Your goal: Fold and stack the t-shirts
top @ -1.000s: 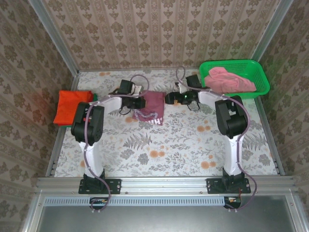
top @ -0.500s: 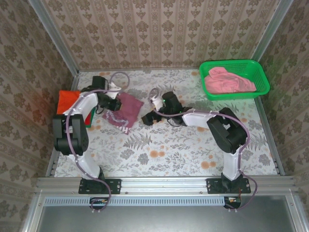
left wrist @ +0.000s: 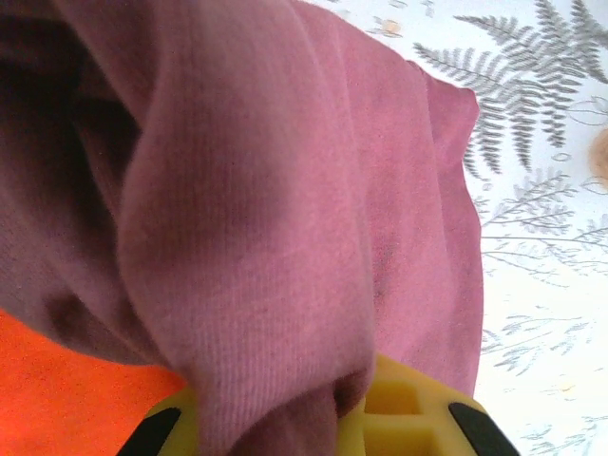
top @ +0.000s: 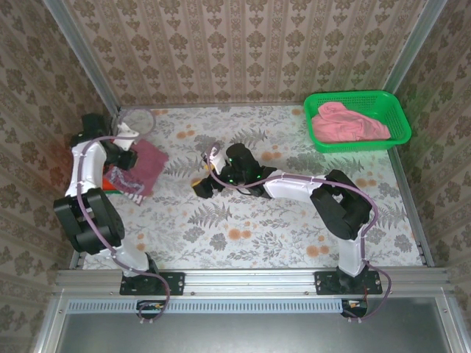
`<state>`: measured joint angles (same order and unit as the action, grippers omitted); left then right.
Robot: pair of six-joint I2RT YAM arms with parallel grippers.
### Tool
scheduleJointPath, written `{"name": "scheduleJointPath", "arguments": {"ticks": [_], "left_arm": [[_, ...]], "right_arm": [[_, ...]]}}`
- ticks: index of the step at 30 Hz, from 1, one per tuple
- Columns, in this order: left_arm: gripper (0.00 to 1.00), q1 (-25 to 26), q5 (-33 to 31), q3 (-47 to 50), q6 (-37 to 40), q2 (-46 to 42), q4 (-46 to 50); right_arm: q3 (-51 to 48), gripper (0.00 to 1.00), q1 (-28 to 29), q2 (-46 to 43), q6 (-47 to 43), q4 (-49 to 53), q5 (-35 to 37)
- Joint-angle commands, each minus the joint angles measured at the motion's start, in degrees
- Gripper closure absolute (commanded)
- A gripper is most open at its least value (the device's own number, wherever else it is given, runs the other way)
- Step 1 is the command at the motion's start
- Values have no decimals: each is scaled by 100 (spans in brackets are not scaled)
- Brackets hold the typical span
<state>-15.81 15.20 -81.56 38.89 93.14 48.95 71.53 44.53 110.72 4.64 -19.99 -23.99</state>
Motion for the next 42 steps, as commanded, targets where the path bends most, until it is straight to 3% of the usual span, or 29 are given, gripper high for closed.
{"name": "scheduleJointPath", "arguments": {"ticks": [1, 16, 24, 31, 42], "left_arm": [[100, -250, 242, -504, 442, -33, 270], [100, -911, 863, -1461, 551, 328, 550], [100, -1092, 900, -1550, -253, 552, 112], [100, -1246, 1568, -1487, -1229, 777, -270], [100, -1351, 1286, -1525, -1013, 1082, -35]], "right_arm": [[159, 0, 29, 24, -25, 115, -114], [300, 0, 41, 174, 212, 83, -147], [309, 0, 51, 202, 226, 136, -141], [300, 0, 51, 222, 287, 153, -133], [296, 0, 55, 275, 348, 175, -141]]}}
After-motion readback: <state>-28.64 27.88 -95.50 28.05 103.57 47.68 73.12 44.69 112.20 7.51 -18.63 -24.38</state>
